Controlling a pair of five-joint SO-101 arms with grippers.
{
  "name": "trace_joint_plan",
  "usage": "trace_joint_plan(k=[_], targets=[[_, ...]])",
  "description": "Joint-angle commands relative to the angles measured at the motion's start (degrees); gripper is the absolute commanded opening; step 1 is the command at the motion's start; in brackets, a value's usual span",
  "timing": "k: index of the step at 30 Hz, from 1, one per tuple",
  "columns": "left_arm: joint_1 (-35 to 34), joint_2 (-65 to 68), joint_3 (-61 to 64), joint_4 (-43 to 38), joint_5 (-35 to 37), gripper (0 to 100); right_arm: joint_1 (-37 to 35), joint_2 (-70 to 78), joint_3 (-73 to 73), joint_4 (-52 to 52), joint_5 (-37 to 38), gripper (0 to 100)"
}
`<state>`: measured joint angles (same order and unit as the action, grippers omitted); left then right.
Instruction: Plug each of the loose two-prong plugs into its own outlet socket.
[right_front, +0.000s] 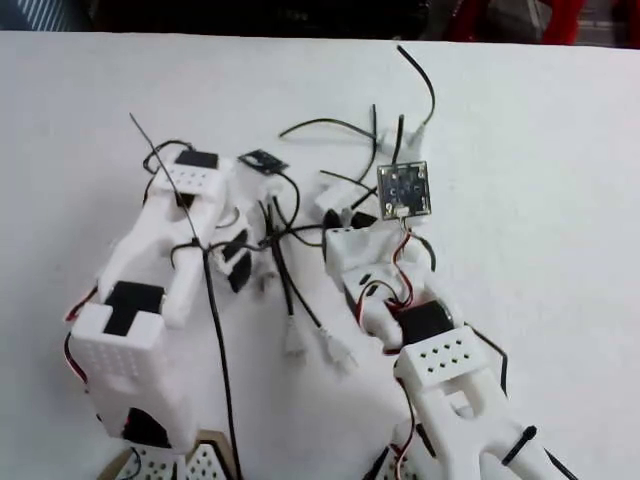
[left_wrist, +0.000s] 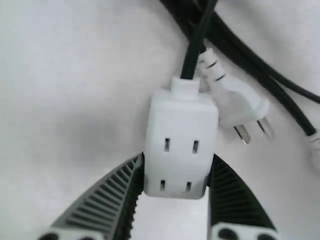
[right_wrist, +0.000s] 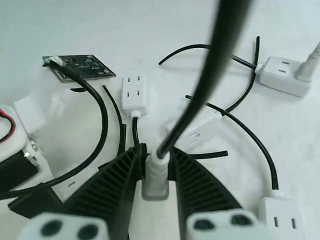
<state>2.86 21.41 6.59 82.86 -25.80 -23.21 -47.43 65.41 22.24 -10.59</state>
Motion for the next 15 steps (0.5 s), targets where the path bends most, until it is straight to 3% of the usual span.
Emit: trace_joint_plan(k=[1, 6, 15], targets=[[2.2, -1.4, -3.0, 4.7, 3.3, 27, 0.4, -0.9, -0.4, -1.1, 0.0, 1.7], [2.9, -4.3, -4.1, 7.3, 1.8, 28, 1.3, -1.1, -0.4, -1.1, 0.0, 1.7], [0.5, -22.9, -0.4, 8.4, 1.9, 28, 1.3, -1.3, -0.4, -1.0, 0.0, 1.7]])
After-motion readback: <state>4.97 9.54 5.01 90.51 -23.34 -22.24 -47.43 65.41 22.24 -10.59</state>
